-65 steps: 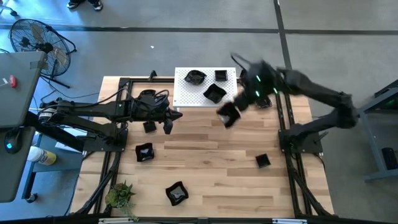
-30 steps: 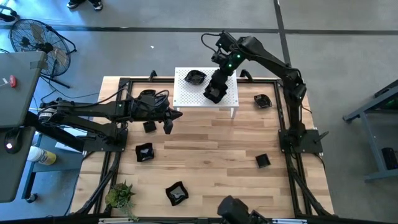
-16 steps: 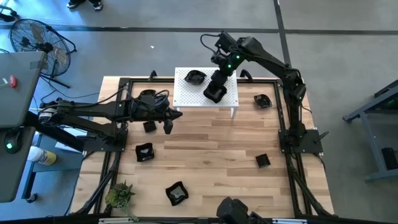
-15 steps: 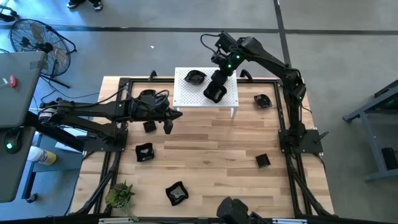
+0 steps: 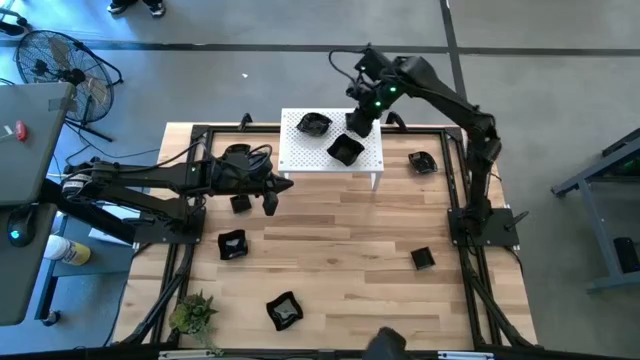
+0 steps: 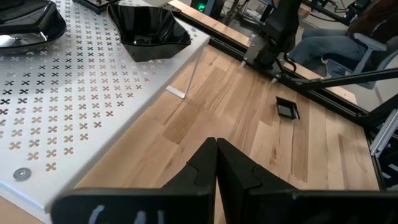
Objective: Pick & Place Mini shaped plates
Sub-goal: Stack the distorted square plate on top of the stacked distorted square plate on the shelf
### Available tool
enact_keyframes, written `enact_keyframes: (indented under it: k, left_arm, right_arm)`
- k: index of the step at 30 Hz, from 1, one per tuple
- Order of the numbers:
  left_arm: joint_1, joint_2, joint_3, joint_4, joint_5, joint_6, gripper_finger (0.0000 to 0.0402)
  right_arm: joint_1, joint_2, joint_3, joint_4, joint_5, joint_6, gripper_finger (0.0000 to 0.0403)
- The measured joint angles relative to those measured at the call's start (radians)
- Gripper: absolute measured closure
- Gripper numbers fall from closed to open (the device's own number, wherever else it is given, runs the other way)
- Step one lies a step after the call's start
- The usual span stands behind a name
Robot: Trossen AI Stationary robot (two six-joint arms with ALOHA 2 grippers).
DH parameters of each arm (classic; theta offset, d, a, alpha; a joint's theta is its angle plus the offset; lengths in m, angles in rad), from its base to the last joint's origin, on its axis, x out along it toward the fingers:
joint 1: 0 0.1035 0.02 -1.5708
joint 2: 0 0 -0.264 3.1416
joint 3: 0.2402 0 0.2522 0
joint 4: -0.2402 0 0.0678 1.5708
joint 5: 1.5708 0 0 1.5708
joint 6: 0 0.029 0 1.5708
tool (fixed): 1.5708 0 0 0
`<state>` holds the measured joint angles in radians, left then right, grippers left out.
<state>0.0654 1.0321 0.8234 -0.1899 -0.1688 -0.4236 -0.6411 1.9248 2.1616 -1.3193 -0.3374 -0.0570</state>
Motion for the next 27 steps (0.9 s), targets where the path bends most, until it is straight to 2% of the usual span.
enact_keyframes:
  k: [2, 5, 11, 14, 19, 27]
  left_arm:
    - [0.0, 0.0, 0.0, -0.005, 0.005, 0.0, 0.0399]
    - [0.0, 0.0, 0.0, -0.027, 0.023, -0.001, 0.0399]
    - [0.0, 0.0, 0.0, -0.079, 0.044, -0.001, 0.0399]
    - [0.0, -0.008, 0.0, -0.108, 0.08, -0.007, 0.0399]
    - [0.0, -0.051, 0.001, -0.213, 0.171, -0.009, 0.0399]
    - [0.0, -0.054, 0.0, -0.436, 0.218, -0.003, 0.0399]
  right_arm:
    - [0.027, -0.052, -0.024, 0.055, 0.001, -0.015, 0.0398]
    - [0.085, -0.149, -0.143, 0.217, -0.011, -0.016, 0.0395]
    - [0.216, -0.392, -0.551, 0.673, 0.0, 0.094, 0.0398]
    - [0.275, -0.515, -0.743, 0.857, 0.047, 0.166, 0.04]
    - [0.361, -0.699, -0.974, 0.999, 0.179, 0.256, 0.0399]
    - [0.46, -0.93, -1.185, 1.051, 0.376, 0.394, 0.0399]
